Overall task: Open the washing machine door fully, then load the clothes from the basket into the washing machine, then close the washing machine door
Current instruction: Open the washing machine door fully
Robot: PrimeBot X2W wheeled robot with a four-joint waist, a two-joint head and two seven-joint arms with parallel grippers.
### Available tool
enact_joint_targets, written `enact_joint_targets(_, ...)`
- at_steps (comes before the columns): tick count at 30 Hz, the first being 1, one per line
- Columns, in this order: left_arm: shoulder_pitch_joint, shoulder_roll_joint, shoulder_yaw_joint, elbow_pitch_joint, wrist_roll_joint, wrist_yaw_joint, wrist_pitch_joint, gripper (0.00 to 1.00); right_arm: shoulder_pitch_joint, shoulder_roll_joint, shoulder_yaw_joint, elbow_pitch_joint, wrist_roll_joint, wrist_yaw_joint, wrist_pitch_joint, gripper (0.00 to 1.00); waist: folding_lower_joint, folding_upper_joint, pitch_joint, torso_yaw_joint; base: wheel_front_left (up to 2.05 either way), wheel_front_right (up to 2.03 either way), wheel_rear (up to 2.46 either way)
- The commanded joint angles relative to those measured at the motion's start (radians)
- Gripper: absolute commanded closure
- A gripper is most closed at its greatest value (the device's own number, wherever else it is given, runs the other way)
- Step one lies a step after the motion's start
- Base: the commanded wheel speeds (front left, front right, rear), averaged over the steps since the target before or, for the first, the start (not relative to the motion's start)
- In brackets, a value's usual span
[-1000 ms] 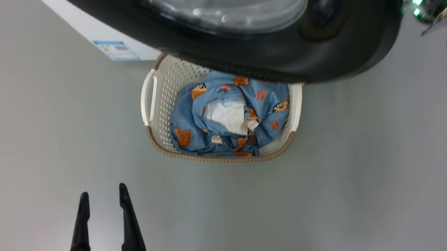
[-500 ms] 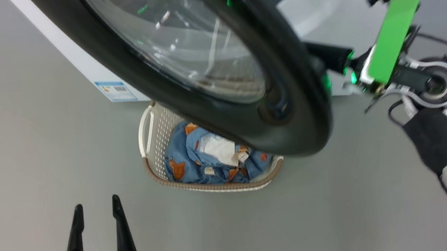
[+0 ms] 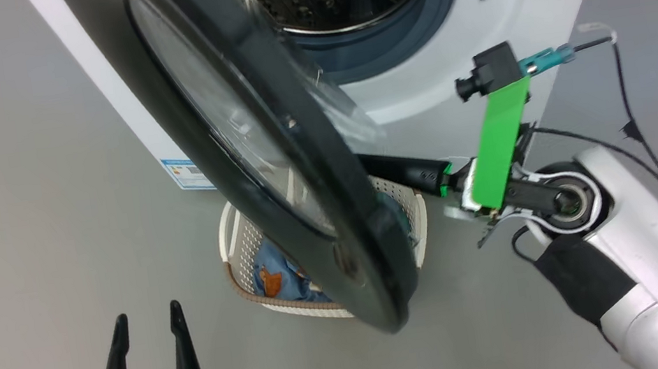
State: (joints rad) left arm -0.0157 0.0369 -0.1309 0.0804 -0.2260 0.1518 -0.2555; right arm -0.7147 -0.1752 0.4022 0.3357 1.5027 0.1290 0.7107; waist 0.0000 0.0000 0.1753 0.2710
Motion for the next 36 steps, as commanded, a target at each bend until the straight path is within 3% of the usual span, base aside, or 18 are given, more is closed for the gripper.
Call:
enact_joint_targets(1,-0.006,0.013,0.037,-0.018,-0.011,-0.006,-0.006,0.0,0.012,0.038,0.027,-0.036,0.0,0.002,-0.01,1.0,0.0,0.0,-0.02,0.014,0.0,0.0,0.0)
enact_joint_targets(23,-0.007,0.013,-0.014,-0.016,-0.042,-0.005,-0.006,0.0,0.051,0.117,0.219,0.01,0.033,0.002,-0.129,1.0,0.0,0.0,-0.063,0.079,0.0,0.0,0.0)
enact_joint_targets(36,0.008,0.013,-0.013,-0.01,-0.028,-0.012,-0.006,0.0,0.066,0.124,0.257,0.041,0.077,0.002,-0.189,1.0,0.0,0.0,-0.094,0.079,0.0,0.0,0.0)
